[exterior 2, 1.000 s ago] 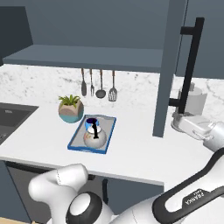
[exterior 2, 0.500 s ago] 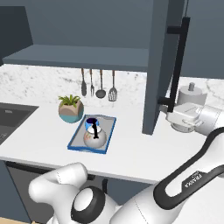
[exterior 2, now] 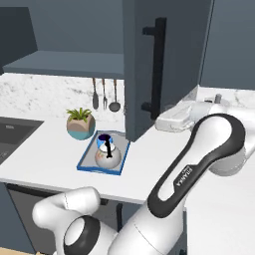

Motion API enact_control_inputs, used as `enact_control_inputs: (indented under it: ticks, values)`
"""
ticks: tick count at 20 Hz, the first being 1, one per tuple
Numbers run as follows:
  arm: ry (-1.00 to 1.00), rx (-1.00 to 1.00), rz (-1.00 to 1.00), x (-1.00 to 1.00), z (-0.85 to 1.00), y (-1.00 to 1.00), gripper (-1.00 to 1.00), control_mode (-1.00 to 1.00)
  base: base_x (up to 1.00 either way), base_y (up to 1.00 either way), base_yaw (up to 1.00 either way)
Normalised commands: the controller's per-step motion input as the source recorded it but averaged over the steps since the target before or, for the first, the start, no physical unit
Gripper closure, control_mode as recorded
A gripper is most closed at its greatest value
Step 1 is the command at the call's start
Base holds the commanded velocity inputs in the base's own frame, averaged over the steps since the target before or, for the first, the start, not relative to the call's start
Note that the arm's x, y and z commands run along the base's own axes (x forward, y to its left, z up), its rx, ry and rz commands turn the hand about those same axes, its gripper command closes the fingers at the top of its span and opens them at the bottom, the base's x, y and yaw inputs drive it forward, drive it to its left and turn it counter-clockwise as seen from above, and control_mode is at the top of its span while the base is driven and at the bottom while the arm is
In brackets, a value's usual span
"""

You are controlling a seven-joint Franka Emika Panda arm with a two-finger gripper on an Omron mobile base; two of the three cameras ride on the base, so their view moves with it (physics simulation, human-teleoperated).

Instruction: Pick the kettle from the counter and place it on the tray. Then pick the mug from the cabinet and place it on the tray. Then close the cabinet doors.

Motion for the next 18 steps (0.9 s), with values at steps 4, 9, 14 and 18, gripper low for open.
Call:
enact_control_inputs:
  ticks: [4, 9, 14, 18]
  values:
    - [-0.16, -0.17, 0.0, 0.55, 0.09, 0.94, -1.0, -1.0, 0.0, 0.0, 0.0]
    - [-0.12, -0.11, 0.0, 0.83, 0.0, 0.72, -1.0, -1.0, 0.0, 0.0, 0.0]
    - [-0.02, -0.07, 0.0, 1.0, 0.0, 0.56, -1.0, -1.0, 0.0, 0.0, 0.0]
    - [-0.01, -0.06, 0.0, 0.95, 0.08, 0.51, -1.0, -1.0, 0.0, 0.0, 0.0]
